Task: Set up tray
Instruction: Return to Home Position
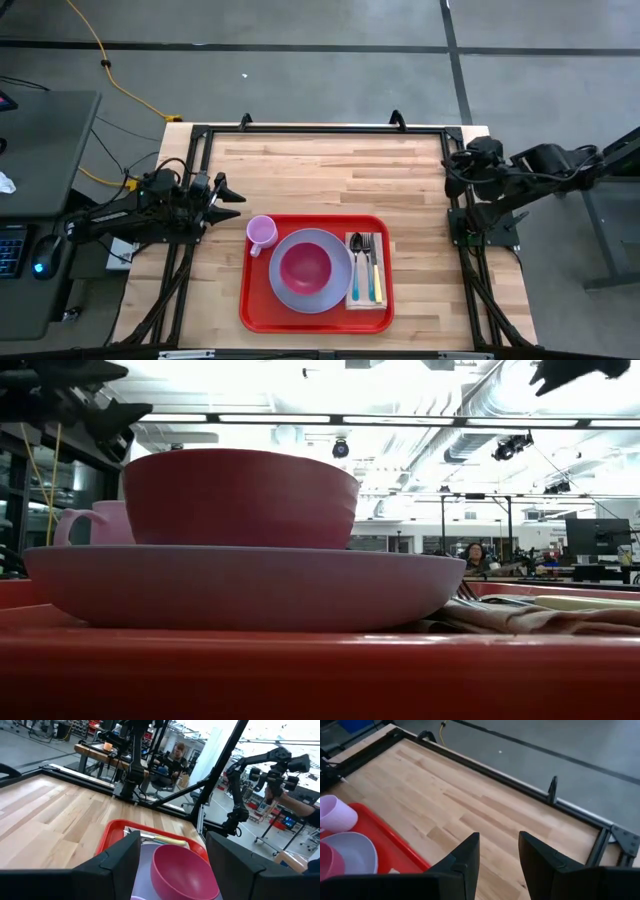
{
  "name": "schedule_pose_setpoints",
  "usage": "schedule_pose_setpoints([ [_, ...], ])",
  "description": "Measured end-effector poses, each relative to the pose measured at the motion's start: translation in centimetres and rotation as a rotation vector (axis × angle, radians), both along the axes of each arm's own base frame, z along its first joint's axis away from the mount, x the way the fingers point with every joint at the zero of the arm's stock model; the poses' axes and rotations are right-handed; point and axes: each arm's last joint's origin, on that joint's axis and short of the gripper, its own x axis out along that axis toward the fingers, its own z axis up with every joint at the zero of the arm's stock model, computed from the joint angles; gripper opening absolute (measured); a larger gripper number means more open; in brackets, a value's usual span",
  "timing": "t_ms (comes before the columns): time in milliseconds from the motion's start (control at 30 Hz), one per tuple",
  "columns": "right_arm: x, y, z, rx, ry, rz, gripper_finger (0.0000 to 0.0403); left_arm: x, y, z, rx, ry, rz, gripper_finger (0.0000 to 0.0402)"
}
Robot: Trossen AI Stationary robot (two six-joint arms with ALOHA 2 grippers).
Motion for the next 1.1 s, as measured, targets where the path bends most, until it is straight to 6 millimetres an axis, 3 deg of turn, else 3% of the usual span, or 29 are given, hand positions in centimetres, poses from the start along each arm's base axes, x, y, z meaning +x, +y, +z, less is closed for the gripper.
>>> schedule_pose_setpoints([
  [267, -1.4, -0.4, -4.7, 0.072, -0.122, 0.026, 0.0113, 0.0, 0.0, 0.0, 0.020, 0.001, 0.002, 0.0255],
  [567, -3.3, -0.9, -8.1, 0.104, -0.239, 0.043, 0.0113, 0.0, 0.0, 0.0, 0.025, 0.001, 0.003, 0.0255],
  [1100, -3.2, -0.9, -13.6, 0.159, -0.363, 0.036, 0.0113, 0.0, 0.1, -0.2, 0.065, 0.010, 0.036, 0.0255],
])
